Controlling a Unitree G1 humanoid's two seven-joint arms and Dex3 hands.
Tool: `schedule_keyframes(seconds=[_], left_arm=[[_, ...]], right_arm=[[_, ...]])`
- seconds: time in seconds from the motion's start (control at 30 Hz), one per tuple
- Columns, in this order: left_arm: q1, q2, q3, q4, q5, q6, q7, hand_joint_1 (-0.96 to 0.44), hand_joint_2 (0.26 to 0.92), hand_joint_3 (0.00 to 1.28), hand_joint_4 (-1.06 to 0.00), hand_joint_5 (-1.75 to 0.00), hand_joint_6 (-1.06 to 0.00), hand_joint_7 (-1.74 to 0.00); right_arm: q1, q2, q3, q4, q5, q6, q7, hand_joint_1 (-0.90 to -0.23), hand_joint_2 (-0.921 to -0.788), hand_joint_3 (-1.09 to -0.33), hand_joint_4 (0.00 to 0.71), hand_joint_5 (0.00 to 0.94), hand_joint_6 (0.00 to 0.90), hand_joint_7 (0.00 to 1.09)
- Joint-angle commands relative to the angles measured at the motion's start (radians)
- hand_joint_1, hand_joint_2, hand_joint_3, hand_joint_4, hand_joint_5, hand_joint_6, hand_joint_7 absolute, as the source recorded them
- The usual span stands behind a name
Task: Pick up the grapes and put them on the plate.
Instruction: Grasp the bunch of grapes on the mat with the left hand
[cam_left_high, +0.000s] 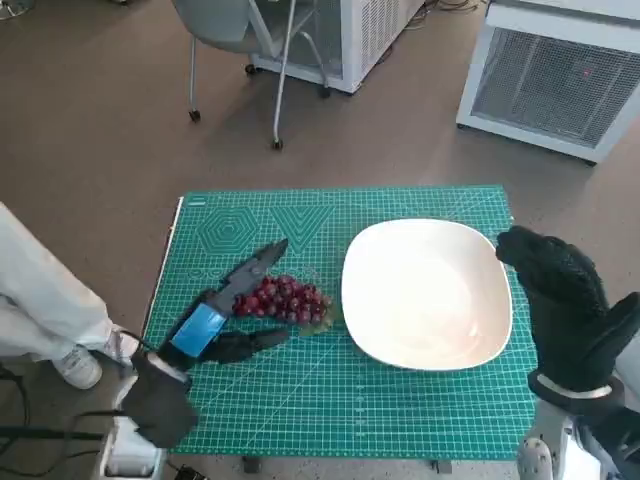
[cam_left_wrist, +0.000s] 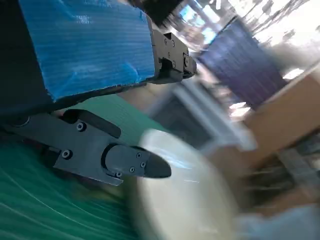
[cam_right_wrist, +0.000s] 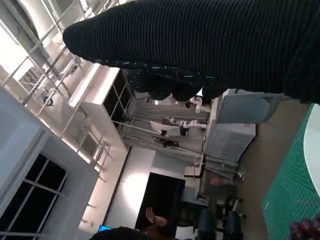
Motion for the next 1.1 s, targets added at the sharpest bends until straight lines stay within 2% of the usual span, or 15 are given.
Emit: schedule_keyframes(seconds=[0.03,0.6,0.8,1.1], left_arm=[[-0.024,0.031,-0.05,-0.1,0.134,0.079,0.05,-0.48,0.808,0.0,-0.08,0.0,-0.27,0.0],[-0.07,0.054,-0.172,-0.121,0.271,0.246,0.072,-0.48,0.795,0.0,-0.07,0.0,-0.28,0.0],[-0.133,0.042,-0.239,-0.067,0.337,0.343,0.052,-0.48,0.786,0.0,-0.07,0.0,-0.29,-0.01],[-0.272,0.011,-0.354,0.078,0.417,0.51,-0.02,-0.45,0.769,0.0,-0.09,-0.01,-0.31,-0.01]], right_arm=[[0.019,0.003,0.001,0.012,-0.006,0.014,-0.005,-0.422,-0.921,-0.571,0.462,0.41,0.208,0.88],[0.014,-0.004,-0.007,0.019,-0.005,0.011,-0.001,-0.423,-0.921,-0.571,0.46,0.413,0.206,0.88],[0.011,-0.004,-0.007,0.024,-0.007,0.01,-0.001,-0.423,-0.921,-0.57,0.46,0.413,0.208,0.88],[0.01,-0.004,-0.005,0.025,-0.007,0.01,0.001,-0.423,-0.921,-0.571,0.457,0.412,0.208,0.88]])
